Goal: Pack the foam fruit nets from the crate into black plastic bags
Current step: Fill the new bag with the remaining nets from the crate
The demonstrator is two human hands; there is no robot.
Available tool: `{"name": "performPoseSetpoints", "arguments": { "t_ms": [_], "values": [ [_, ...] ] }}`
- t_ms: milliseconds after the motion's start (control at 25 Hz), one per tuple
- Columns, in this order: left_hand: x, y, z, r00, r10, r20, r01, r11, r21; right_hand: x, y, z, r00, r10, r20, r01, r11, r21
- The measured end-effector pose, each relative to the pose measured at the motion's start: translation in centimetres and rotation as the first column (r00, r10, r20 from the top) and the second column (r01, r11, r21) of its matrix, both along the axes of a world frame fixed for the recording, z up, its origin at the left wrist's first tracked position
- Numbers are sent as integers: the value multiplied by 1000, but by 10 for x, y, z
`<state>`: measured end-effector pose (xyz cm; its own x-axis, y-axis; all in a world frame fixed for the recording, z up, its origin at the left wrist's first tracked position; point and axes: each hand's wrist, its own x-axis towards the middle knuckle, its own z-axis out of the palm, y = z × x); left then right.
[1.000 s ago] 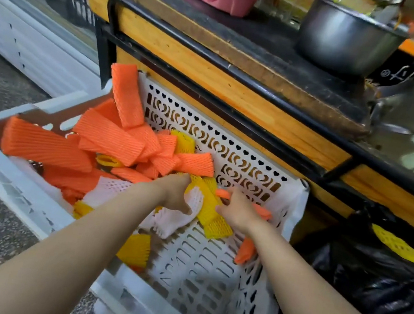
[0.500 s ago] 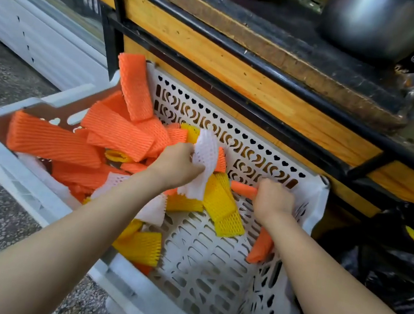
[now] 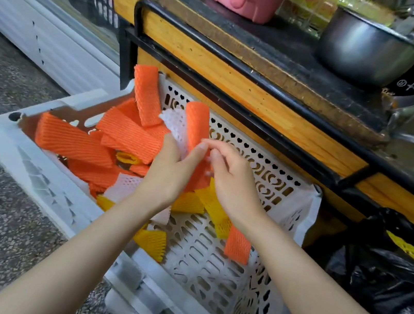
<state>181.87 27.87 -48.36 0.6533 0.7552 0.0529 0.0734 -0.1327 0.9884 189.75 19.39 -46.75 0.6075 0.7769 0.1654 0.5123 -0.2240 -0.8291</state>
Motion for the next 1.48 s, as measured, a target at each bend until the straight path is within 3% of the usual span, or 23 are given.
{"name": "performPoseSetpoints", "arguments": {
  "t_ms": [160,320,400,520,640,1000,1120,1200,1320,1480],
  "values": [
    [-24,13,-6,984,172,48,-174,984,45,-15,7,4,987,161,-1,-161,986,34],
    [-43,30,-10,953,286,100,-296,948,113,-14,17,-18,998,13,64,-14,1000,5],
    [-50,38,-11,950,283,128,-297,949,104,-13,21,-44,994,-7,110,22,990,-137],
    [-59,49,-14,941,305,145,-318,946,70,-13,25,-85,954,219,207,-111,895,-432],
    [-68,58,-16,925,346,154,-357,933,48,-14,37,-108,911,357,207,-176,790,-588],
    [-81,72,-12,879,416,231,-405,909,-97,-9,35,-68,973,145,178,-83,945,-315],
    [-84,66,-10,883,397,248,-384,918,-102,4,27,-45,973,-116,198,140,984,-110],
    [-86,63,-9,889,379,258,-359,925,-125,12,29,-41,907,-274,319,300,953,-35],
    [-88,64,-10,894,364,261,-331,930,-163,18,46,-58,868,-140,476,257,947,-191],
    [-89,66,-13,899,365,241,-325,926,-190,13,68,-100,922,88,378,118,865,-488]
  ]
}}
